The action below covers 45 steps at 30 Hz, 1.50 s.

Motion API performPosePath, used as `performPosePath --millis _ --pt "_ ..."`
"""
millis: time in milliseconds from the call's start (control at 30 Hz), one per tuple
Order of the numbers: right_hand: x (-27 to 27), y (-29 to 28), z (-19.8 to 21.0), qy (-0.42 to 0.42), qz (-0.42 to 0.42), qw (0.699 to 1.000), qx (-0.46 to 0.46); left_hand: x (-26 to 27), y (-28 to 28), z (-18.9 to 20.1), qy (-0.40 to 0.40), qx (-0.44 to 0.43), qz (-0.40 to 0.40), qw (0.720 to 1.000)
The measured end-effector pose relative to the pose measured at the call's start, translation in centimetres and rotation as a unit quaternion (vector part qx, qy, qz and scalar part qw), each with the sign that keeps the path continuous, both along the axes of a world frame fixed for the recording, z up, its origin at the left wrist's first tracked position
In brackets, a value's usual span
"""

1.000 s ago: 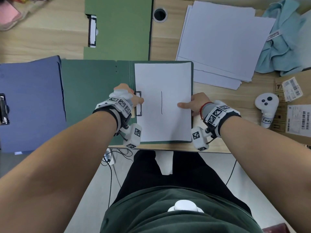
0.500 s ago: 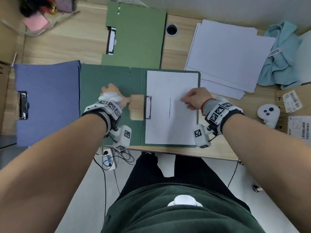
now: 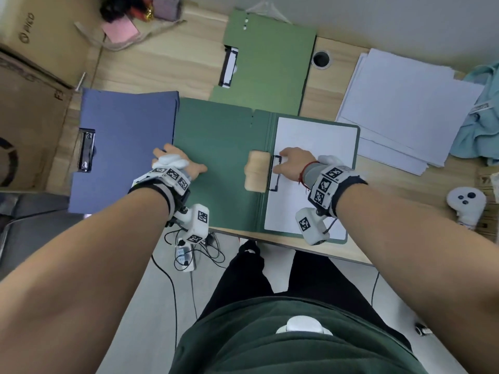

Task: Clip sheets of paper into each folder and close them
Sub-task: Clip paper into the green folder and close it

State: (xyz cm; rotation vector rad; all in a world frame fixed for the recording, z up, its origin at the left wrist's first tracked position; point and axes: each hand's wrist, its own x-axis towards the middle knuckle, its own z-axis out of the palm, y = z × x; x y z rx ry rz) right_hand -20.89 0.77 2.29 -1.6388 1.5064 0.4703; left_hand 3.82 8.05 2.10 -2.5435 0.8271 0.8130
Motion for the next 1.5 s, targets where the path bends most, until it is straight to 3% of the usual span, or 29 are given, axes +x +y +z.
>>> performPosePath --millis 200,400,633,800,900,1067,1100,1167,1233,1300,1500 --pt "2.0 1.6 0.0 0.063 0.026 0.998 -0.006 0.9 0.7 0.4 0.021 0.004 -0.040 0.999" --pt "1.6 2.2 -0.4 0.057 -0.021 0.998 0.007 2.9 0.4 0.7 0.072 0.005 0.008 0.997" --pt "1.5 2.3 -0.2 0.051 -0.030 0.998 0.011 3.2 0.0 1.8 0.100 -0.016 0.008 0.995" --pt "0.7 1.9 -0.3 0.083 -0.015 0.996 0.015 3.3 0.5 -1.2 0.123 -0.027 0.019 0.992" --pt "-0.3 1.9 -0.5 0.063 -0.028 0.997 0.017 2.6 0.5 -0.4 0.159 -0.066 0.045 0.984" --pt "-1.1 1.8 -0.4 0.030 -0.026 0.999 0.034 5.9 -2.1 -5.3 0.146 -0.098 0.074 0.982" --pt "-1.1 1.6 -0.1 0.027 -0.020 0.999 0.036 5.6 -3.0 -3.9 0.158 -0.119 0.064 0.978" --pt "-1.4 0.9 0.8 0.016 -0.002 0.999 0.044 2.4 -4.1 3.4 0.210 -0.176 0.030 0.961" --pt "-1.7 -0.1 1.8 -0.012 -0.007 0.998 0.068 -0.2 -5.5 8.1 0.288 -0.197 0.032 0.937" --pt "-2.3 -0.7 3.1 -0.075 -0.070 0.988 0.113 -2.5 -7.0 10.4 0.345 -0.208 0.020 0.915" --pt "-5.5 -2.4 7.8 -0.268 -0.220 0.922 0.172 -9.7 -9.3 13.6 0.379 -0.197 -0.082 0.900"
